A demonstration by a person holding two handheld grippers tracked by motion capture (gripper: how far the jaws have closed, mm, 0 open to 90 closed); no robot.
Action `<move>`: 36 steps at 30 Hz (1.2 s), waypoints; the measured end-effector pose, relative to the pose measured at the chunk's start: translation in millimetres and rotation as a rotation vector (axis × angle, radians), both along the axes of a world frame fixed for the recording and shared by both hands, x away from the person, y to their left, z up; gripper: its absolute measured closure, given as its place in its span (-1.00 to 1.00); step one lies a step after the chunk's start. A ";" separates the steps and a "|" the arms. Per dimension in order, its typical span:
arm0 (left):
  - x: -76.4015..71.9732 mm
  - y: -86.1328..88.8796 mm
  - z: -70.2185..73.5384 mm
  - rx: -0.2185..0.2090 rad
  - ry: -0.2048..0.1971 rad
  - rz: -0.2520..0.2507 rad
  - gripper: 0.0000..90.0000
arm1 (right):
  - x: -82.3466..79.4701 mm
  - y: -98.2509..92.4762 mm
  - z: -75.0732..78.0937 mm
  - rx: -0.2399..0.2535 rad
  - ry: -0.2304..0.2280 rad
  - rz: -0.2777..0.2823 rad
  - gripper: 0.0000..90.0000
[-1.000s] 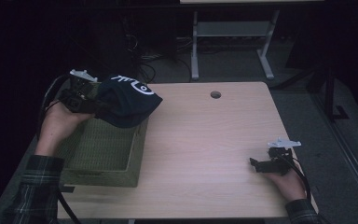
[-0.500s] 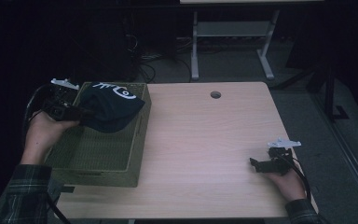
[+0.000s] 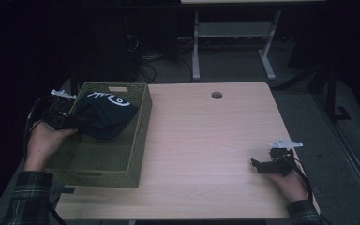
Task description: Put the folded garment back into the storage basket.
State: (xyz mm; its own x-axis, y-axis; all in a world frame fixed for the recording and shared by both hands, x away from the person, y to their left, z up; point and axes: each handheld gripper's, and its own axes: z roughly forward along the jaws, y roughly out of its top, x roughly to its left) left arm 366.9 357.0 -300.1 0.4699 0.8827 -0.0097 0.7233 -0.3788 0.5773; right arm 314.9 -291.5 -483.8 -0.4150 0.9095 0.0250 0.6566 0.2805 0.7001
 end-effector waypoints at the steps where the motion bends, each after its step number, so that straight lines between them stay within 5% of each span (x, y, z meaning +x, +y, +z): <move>1: 0.1 0.4 -3.0 0.004 0.004 0.002 0.69 | 0.0 0.0 0.0 0.000 0.000 0.000 -0.98; 20: 9.0 -0.3 -65.1 0.023 0.104 0.007 0.69 | 0.0 0.1 0.0 0.000 0.000 0.000 -0.98; 36: 9.5 6.4 -87.1 -0.008 0.133 0.001 0.54 | -0.1 0.3 0.0 0.003 0.001 -0.003 -0.98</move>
State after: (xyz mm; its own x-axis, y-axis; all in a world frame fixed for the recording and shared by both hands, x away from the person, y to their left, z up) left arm 376.5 363.5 -387.1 0.4634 0.8826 -0.0788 0.7939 -0.3740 0.4793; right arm 314.9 -291.2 -483.7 -0.4121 0.9107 0.0281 0.6581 0.2761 0.7005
